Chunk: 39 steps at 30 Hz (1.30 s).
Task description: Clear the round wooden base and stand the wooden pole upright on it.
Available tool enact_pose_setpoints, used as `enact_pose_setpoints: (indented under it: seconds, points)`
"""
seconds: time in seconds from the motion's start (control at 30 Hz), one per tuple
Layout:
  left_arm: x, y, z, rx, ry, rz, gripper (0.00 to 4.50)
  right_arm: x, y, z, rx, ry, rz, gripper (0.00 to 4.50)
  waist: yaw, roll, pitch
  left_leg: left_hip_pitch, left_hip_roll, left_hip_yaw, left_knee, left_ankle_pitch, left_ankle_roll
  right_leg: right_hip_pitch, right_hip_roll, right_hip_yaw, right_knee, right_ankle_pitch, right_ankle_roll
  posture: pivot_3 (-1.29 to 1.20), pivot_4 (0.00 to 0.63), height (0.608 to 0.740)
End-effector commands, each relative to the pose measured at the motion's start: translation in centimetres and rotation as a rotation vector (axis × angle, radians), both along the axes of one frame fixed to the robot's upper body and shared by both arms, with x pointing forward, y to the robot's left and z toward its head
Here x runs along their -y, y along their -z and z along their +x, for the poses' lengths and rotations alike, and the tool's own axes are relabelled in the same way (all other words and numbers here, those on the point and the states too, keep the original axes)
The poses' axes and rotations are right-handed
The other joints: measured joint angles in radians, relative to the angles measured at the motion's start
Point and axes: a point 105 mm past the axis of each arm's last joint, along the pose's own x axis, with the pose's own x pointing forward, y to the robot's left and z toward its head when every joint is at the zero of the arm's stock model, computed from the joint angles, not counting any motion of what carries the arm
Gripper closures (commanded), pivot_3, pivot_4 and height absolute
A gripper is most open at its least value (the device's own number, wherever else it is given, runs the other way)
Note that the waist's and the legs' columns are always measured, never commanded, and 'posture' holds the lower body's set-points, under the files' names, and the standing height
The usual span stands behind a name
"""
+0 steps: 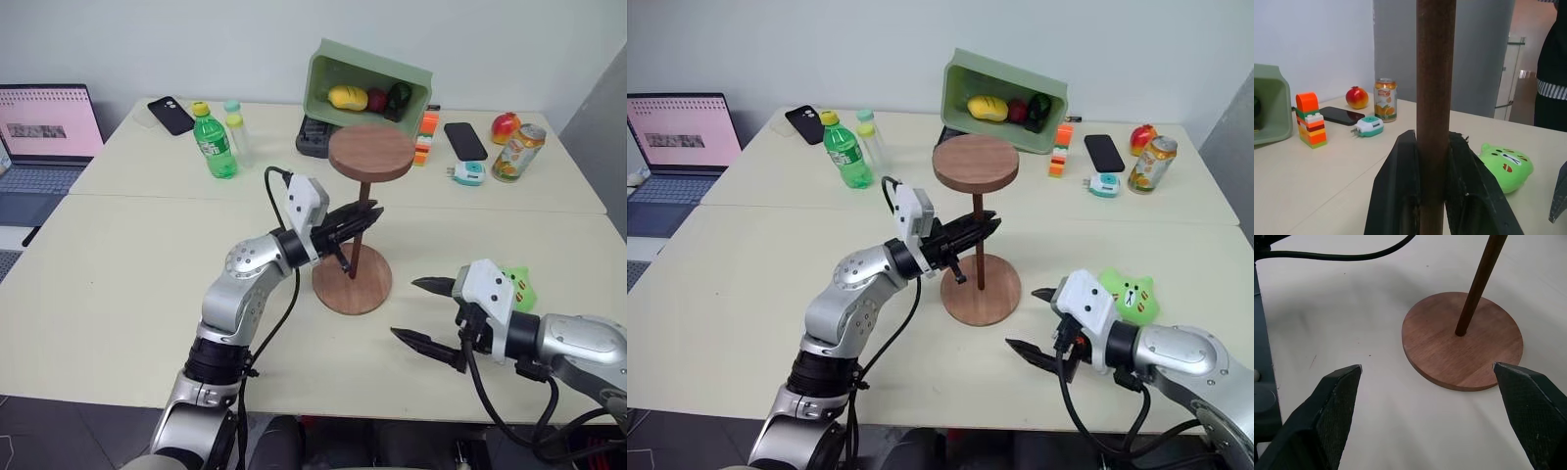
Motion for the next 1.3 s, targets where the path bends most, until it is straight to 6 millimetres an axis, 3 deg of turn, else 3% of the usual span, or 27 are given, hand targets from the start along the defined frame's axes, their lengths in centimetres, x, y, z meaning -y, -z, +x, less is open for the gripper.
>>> enact_pose_setpoints:
  seconds: [0.03,0.37,0.8,1.3]
  points:
    - [0.1,0.1,0.0,0.009,-0.003,0.001,4.22,-0.2,-0.8,-0.5,0.035,-0.024,-0.004,0.00,0.000,0.000,0.000,0.000,0.000,0.000,0.000,0.000,0.000,0.000,0.000,0.000,0.000,0.000,0.000,0.00,0.150,0.740]
    - [-0.3,0.8,0.0,0.012,-0.023,0.011,4.22,-0.1,-0.8,-0.5,0.030,-0.031,-0.012,0.00,0.000,0.000,0.000,0.002,0.000,0.000,0.000,0.000,0.000,0.002,0.000,0.000,0.000,0.000,0.000,0.00,0.150,0.740]
    - [-0.9,4.5,-0.4,-0.041,-0.049,0.160,4.23,-0.3,-1.0,-0.6,0.033,-0.031,0.001,0.00,0.000,0.000,-0.002,0.010,0.001,0.000,-0.002,0.000,0.001,0.009,0.000,0.000,-0.002,0.000,0.000,0.00,0.150,0.740]
    - [-2.3,5.3,0.6,-0.075,-0.121,0.192,4.23,-0.4,-1.1,-0.4,0.035,-0.030,0.005,0.00,-0.002,0.001,-0.006,0.016,0.001,-0.001,-0.004,-0.001,0.001,0.016,0.001,0.000,-0.005,0.000,0.000,0.00,0.150,0.740]
